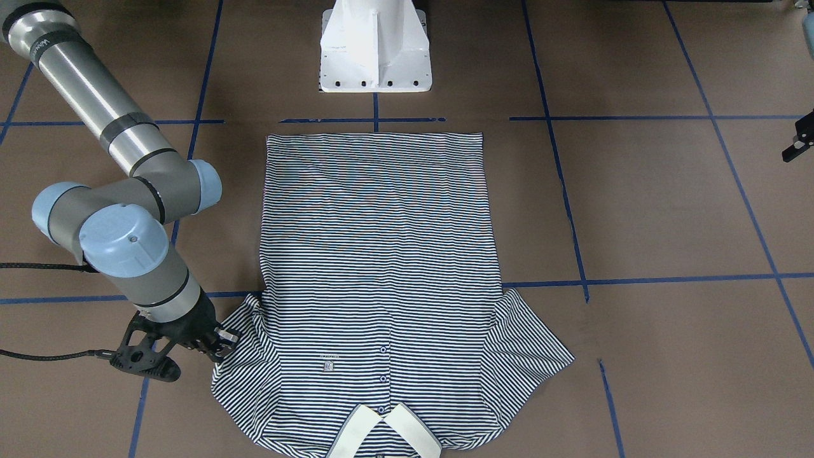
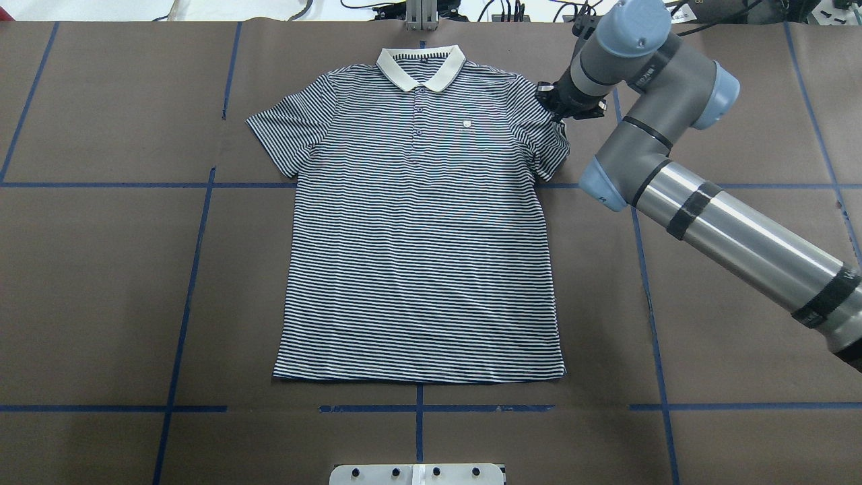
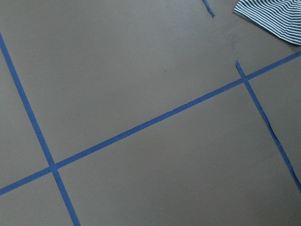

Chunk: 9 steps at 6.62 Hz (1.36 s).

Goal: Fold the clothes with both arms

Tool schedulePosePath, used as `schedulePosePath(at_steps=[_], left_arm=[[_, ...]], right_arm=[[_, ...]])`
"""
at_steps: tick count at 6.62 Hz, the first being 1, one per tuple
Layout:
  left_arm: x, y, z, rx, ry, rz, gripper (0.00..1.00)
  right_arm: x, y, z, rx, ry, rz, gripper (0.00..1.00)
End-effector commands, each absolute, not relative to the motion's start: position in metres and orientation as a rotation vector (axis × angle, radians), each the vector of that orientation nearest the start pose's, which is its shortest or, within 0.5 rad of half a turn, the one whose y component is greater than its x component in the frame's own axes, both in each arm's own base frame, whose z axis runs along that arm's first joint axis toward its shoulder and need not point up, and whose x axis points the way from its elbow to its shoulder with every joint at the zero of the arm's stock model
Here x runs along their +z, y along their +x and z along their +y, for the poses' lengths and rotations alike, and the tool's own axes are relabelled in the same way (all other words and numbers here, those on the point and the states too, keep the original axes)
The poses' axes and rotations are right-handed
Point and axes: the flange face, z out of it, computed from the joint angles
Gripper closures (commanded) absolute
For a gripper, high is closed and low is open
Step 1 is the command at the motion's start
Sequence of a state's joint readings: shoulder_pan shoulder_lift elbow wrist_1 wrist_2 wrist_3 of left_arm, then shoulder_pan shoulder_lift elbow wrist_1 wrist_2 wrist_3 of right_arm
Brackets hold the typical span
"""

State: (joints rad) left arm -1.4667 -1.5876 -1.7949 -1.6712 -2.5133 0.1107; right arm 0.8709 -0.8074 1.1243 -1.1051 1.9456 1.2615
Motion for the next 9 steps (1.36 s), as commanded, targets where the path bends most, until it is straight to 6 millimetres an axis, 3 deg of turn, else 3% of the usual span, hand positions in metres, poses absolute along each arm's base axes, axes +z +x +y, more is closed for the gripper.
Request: schedulePosePath(at_steps=[1,2,4,5,6,7,8,9], left_arm=[[0.51,0.0,-0.503,0.361,0.327,0.948,0.0],[0.505,-0.001,-0.502,0.364,0.336,0.947,0.0],[0.502,-0.001,-0.5,0.365,0.341,0.946,0.0],[0.501,-0.001,-0.498,0.366,0.343,0.945,0.0],[0.5,0.0,-0.5,0.343,0.33,0.948,0.0],[0.486,0.012,-0.508,0.269,0.305,0.966,0.0],[0.458,0.049,-0.519,0.201,0.282,1.008,0.0],[0.421,0.113,-0.536,0.157,0.259,1.034,0.0]], right_arm=[[0.262,-0.502,-0.677,0.474,0.124,-0.84,1.0],[0.25,-0.524,-0.689,0.483,0.143,-0.81,1.0],[0.25,-0.535,-0.697,0.499,0.171,-0.773,1.0],[0.255,-0.552,-0.686,0.484,0.204,-0.773,0.96],[0.253,-0.561,-0.68,0.479,0.227,-0.778,0.01],[0.253,-0.559,-0.677,0.475,0.23,-0.784,0.0],[0.244,-0.545,-0.668,0.465,0.246,-0.825,0.0],[0.25,-0.515,-0.647,0.44,0.221,-0.89,0.0]])
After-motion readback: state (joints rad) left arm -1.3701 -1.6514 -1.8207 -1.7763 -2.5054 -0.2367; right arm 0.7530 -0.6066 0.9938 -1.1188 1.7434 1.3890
